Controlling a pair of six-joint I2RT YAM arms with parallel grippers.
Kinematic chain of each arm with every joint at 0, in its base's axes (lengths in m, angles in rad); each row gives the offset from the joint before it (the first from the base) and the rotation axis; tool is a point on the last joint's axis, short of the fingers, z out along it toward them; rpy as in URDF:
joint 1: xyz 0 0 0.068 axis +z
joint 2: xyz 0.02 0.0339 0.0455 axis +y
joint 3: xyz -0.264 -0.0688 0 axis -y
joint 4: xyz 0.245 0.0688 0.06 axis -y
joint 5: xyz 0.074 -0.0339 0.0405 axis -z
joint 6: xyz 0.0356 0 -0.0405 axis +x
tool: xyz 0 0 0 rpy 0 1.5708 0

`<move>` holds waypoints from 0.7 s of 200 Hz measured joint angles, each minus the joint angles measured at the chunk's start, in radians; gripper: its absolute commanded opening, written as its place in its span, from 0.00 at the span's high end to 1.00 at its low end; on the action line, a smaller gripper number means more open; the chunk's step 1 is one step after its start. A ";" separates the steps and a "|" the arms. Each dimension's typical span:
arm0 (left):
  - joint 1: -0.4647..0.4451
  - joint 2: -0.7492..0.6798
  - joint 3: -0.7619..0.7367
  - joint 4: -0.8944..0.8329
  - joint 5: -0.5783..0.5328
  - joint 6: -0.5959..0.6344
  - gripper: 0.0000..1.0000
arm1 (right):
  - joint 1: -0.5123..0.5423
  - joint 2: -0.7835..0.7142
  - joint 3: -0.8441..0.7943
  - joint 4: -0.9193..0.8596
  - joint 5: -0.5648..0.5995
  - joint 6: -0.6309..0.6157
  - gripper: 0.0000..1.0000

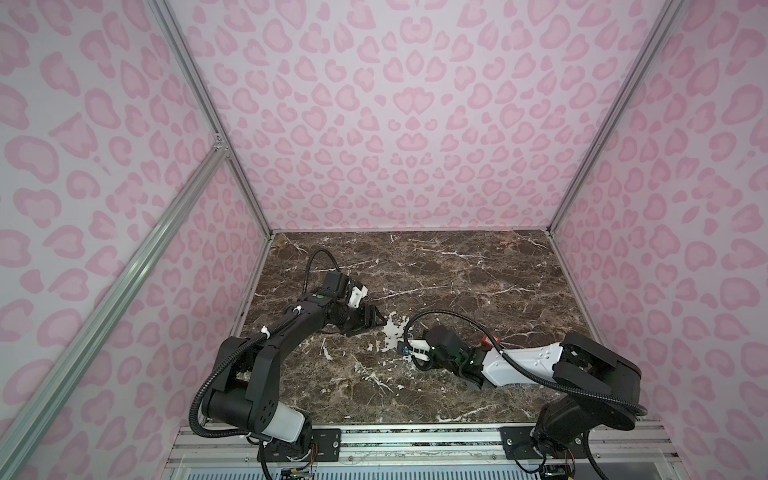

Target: Lock with the key

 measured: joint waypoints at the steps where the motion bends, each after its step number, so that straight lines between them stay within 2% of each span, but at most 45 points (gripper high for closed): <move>1: 0.000 0.000 0.000 0.000 0.000 0.000 0.29 | 0.000 0.001 0.001 0.000 0.000 0.000 1.00; 140: 0.005 -0.002 -0.004 0.000 0.004 0.003 0.29 | 0.008 0.069 0.062 -0.091 0.044 -0.023 1.00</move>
